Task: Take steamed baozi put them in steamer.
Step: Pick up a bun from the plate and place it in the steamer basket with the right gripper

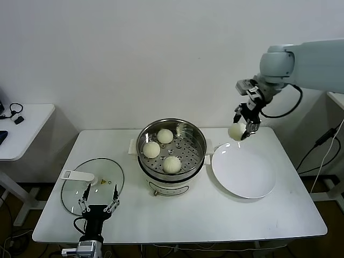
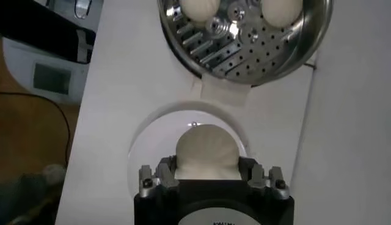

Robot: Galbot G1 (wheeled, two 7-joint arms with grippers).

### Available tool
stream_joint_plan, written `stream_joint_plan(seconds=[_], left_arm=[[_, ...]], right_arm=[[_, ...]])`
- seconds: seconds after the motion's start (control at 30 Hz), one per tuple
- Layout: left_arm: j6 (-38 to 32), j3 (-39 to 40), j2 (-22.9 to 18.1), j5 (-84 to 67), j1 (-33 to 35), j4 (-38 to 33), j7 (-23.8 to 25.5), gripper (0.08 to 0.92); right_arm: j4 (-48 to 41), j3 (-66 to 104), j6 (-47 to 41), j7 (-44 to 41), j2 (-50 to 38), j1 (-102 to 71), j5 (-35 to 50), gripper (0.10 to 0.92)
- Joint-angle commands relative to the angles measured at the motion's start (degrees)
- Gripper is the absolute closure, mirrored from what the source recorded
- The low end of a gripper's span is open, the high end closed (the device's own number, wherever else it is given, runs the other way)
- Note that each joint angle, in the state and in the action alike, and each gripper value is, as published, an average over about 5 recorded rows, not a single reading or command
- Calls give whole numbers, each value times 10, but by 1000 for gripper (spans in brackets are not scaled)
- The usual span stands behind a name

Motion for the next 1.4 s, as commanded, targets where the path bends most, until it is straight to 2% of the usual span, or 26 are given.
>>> stream_joint_plan(seconds=[0.03,0.47,1.0,1.4], left_arm=[[1,2,0,-1,-1,-3,0,177],[1,-6,2,-6,3,-3,-1,177],[-4,-12,-3,-4,6,-1,-3,177],[-5,-12,-5,-4,3,0,-3,177]], right_arm=[[1,46,-21,13,109,-5,52,364],[-65,91,-35,42,163,-128,29,364],[-148,124,-32,62,173,-234,-30,364],[-154,126,-32,67,175,-248,-39,364]])
